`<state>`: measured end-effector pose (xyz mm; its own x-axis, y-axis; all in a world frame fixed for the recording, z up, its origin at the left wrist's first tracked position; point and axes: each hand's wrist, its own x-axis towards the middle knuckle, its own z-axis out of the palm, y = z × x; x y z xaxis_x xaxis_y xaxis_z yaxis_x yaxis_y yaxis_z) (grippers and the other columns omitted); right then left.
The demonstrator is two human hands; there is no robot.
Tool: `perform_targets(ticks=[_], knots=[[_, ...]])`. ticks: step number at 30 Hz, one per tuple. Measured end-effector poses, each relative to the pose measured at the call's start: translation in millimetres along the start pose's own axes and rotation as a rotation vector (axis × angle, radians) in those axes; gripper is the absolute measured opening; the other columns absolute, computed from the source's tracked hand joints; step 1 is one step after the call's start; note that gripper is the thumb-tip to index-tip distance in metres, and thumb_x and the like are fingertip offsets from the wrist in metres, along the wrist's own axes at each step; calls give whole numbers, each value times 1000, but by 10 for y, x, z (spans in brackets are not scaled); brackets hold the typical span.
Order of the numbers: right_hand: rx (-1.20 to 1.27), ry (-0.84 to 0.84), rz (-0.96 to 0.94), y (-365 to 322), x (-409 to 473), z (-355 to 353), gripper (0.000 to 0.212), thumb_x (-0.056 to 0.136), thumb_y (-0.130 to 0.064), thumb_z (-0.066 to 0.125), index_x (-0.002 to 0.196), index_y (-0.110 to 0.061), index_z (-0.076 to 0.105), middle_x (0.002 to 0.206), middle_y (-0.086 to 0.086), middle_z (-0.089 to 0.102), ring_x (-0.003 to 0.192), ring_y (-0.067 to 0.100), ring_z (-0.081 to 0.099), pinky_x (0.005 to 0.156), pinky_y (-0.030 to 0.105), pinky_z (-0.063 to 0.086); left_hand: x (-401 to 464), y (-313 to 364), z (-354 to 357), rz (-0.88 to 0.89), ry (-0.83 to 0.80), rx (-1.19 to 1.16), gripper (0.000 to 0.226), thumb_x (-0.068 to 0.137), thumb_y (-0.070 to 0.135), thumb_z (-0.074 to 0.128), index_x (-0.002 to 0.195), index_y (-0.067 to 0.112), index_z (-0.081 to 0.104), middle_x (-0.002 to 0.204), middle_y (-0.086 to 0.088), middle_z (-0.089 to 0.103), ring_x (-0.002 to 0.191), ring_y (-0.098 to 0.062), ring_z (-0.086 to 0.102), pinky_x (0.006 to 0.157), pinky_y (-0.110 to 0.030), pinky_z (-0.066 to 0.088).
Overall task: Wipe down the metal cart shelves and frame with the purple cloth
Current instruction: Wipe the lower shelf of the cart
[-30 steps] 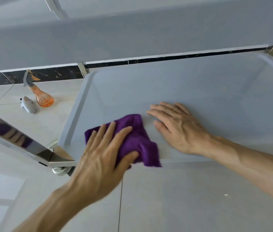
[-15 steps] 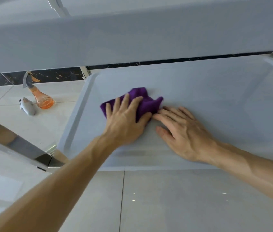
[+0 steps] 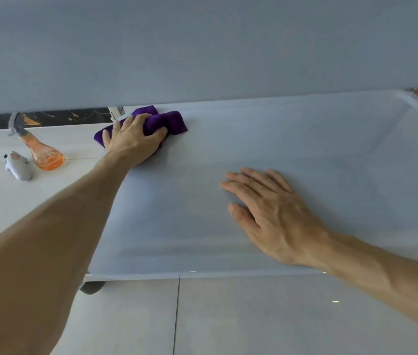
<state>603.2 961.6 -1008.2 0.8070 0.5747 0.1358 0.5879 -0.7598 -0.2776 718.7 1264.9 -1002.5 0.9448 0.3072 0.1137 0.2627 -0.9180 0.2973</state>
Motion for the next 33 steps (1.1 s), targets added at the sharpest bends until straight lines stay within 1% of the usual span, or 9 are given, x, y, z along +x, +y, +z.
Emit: perform_targets(ticks=[4, 8, 11, 15, 18, 24, 27, 30, 33], knots=[[-5, 15, -3, 8, 5, 11, 50, 99, -42, 29, 144, -26, 45, 155, -11, 38, 148, 13, 27, 121, 43, 18, -66, 568, 137, 314, -146, -115, 55, 91, 61, 47, 142, 40, 40, 152, 4, 37, 140, -21, 28, 117, -48, 12], [15, 17, -8, 34, 8, 10, 48, 99, -42, 30, 143, -28, 46, 155, -14, 38, 147, 9, 25, 121, 41, 17, -112, 840, 198, 540, -183, -102, 53, 94, 58, 48, 142, 37, 40, 149, 5, 41, 136, -20, 33, 114, -44, 20], [20, 15, -10, 50, 15, 5, 48, 99, -42, 30, 143, -30, 45, 155, -15, 37, 148, 9, 25, 122, 41, 16, 96, 692, 87, 446, -148, -39, 53, 94, 54, 50, 144, 37, 40, 146, -1, 46, 134, -25, 39, 113, -43, 26], [8, 1, -4, 49, 10, 11, 49, 99, -44, 27, 144, -31, 43, 157, -16, 34, 149, 8, 22, 122, 41, 15, 447, 33, -76, 129, -85, 46, 57, 91, 58, 49, 144, 40, 38, 149, -5, 45, 135, -34, 40, 112, -46, 30], [-2, -7, -1, 29, 17, 26, 49, 100, -43, 26, 144, -31, 42, 157, -16, 34, 148, 9, 22, 122, 42, 15, 465, -326, -118, -42, -101, -121, 61, 89, 56, 52, 144, 35, 39, 149, -13, 39, 136, -37, 35, 115, -47, 27], [1, 10, 10, 24, 65, 38, 46, 101, -38, 27, 143, -30, 43, 155, -15, 37, 147, 11, 25, 121, 42, 17, 30, 0, -65, 142, -71, 7, 52, 95, 51, 49, 144, 38, 40, 148, -9, 45, 133, -34, 37, 112, -48, 25], [28, 21, 15, 51, 132, 40, 43, 102, -34, 28, 142, -29, 43, 154, -14, 39, 147, 11, 26, 121, 40, 16, -359, 230, -99, 286, -229, -31, 52, 96, 51, 47, 146, 40, 33, 155, -1, 34, 140, -30, 28, 117, -47, 18], [58, 35, 10, 96, 250, 39, 39, 103, -28, 35, 141, -26, 46, 150, -12, 44, 145, 11, 29, 120, 38, 16, -685, 371, -286, 285, -416, -7, 56, 97, 52, 44, 149, 45, 23, 162, 9, 16, 150, -26, 10, 121, -44, 9], [167, 54, 25, 174, 376, -4, 34, 97, -14, 46, 130, -17, 56, 133, -1, 59, 128, 20, 49, 111, 33, 29, -1073, 523, -375, 306, -502, -16, 57, 97, 52, 43, 148, 50, 18, 164, 13, 4, 151, -21, -1, 122, -42, 2]])
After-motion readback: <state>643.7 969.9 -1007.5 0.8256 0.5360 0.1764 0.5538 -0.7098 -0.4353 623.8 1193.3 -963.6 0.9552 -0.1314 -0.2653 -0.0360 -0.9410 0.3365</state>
